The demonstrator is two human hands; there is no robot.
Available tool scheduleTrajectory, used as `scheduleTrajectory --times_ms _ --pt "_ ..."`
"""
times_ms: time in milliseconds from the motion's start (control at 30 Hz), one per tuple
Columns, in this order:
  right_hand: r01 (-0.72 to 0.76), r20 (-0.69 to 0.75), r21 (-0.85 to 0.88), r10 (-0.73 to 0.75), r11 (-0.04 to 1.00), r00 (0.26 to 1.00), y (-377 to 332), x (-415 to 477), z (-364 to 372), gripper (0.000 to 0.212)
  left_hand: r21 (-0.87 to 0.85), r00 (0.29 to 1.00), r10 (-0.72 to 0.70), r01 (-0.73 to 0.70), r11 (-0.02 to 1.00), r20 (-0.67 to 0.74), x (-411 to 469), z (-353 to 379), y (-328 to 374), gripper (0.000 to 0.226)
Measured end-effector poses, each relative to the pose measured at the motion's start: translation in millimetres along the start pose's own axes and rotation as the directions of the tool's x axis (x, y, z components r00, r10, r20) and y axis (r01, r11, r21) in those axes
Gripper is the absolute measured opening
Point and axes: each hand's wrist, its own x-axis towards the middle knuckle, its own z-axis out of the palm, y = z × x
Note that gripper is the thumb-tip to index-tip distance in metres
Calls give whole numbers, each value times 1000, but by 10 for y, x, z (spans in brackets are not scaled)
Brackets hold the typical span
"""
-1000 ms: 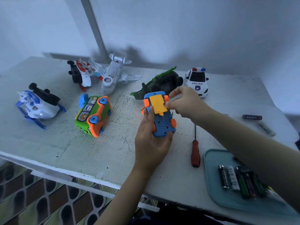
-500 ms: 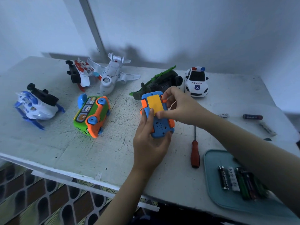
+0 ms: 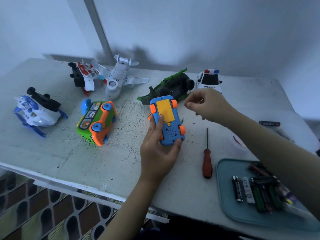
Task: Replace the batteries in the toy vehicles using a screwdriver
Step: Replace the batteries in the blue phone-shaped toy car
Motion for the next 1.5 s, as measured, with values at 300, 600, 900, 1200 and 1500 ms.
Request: scheduleTrajectory --times_ms 300,600,900,1200,1500 --pt "90 77 -587 -55 805 996 236 -25 62 14 -36 1000 -14 13 999 -5 -6 3 -15 76" --pt "109 142 -629 -24 770 990 267 -11 122 16 -49 1000 -19 19 999 4 -7 9 -21 75" --pt "134 156 -656 -39 742 987 252 -9 142 18 -55 1000 -7 7 998 9 -8 7 -17 75" --pt "110 135 -646 -28 755 990 286 40 186 19 -65 1000 -11 11 998 0 -12 5 -14 75" --pt "230 10 89 -232 969 973 -72 -125 101 9 -52 1000 -5 5 999 3 -6 5 -13 74"
